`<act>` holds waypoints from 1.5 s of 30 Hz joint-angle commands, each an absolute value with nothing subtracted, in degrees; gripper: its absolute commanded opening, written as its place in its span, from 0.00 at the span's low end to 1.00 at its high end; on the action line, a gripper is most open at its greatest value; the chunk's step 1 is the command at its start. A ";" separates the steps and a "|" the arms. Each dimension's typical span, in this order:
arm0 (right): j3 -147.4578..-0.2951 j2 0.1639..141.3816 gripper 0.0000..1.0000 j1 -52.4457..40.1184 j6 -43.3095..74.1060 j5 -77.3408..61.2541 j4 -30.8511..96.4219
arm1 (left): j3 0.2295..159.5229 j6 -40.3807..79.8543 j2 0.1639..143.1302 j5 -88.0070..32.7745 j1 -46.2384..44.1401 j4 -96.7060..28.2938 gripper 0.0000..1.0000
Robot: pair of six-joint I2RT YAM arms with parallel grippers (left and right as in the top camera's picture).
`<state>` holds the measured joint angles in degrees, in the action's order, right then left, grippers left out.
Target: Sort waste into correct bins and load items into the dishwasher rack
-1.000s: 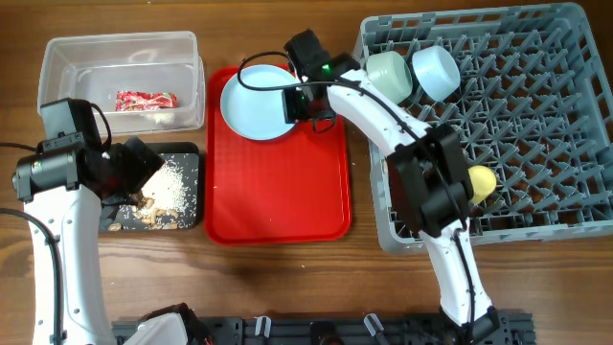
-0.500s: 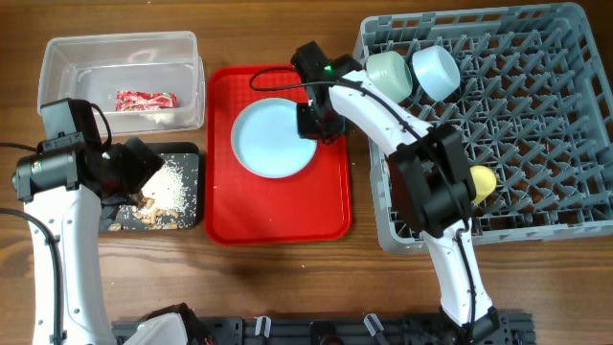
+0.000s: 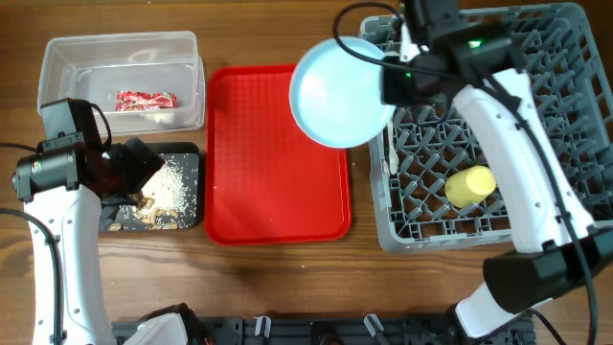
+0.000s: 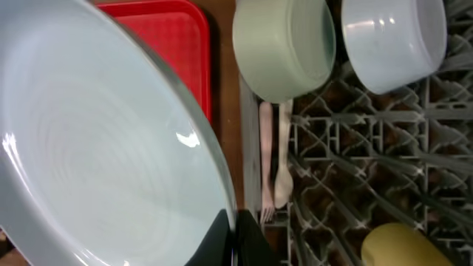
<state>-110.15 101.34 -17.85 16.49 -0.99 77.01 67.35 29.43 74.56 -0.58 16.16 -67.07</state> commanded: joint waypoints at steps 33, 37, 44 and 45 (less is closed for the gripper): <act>-71.64 85.82 0.04 -22.92 36.60 26.70 60.14 | 67.31 28.75 74.04 -1.06 15.97 -66.61 1.00; -71.66 84.42 0.47 -22.87 36.40 16.34 59.20 | 67.31 26.96 74.04 -4.12 13.80 -65.76 1.00; -71.66 69.32 0.95 -17.76 15.59 1.02 57.21 | 67.31 18.15 75.02 -4.86 -6.79 -58.70 1.00; -71.66 68.86 0.95 -17.26 10.35 -3.09 57.54 | 67.31 18.15 75.55 -4.89 -8.78 -58.50 1.00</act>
<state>-71.61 70.70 -18.90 25.76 9.17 57.39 67.35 21.56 74.59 -4.43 -4.62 -58.96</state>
